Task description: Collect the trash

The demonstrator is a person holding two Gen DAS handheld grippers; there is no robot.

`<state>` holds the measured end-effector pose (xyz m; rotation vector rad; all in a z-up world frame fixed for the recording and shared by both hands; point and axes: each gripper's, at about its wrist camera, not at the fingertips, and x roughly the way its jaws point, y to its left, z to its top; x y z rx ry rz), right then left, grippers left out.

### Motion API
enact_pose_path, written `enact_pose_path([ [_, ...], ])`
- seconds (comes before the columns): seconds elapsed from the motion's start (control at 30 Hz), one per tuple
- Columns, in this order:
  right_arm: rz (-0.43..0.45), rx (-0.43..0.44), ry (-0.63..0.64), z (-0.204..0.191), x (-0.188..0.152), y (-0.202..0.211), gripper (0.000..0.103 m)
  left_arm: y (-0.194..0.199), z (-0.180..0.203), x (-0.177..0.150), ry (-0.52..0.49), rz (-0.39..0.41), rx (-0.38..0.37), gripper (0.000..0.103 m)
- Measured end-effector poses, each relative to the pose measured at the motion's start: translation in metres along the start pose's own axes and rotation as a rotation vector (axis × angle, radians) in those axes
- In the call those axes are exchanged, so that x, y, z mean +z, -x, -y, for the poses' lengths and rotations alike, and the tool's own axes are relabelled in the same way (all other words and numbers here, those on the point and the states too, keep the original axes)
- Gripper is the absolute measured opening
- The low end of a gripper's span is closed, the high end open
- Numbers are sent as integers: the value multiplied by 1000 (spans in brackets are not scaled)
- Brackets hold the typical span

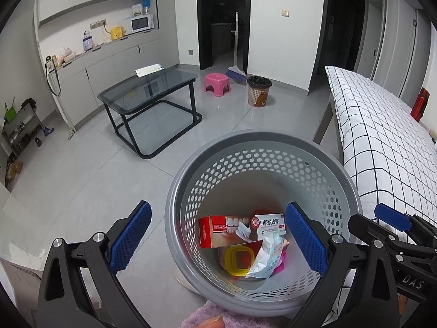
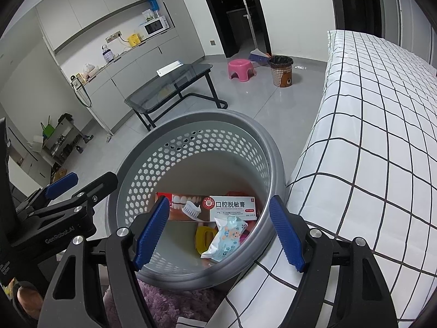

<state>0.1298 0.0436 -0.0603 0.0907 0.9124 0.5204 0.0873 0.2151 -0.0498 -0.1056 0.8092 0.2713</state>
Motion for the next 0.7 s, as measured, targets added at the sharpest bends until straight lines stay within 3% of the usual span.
enact_pose_path([
  [0.7,0,-1,0,-1,-1,0,72,-4,5,-3,-6,-15,-10,96],
])
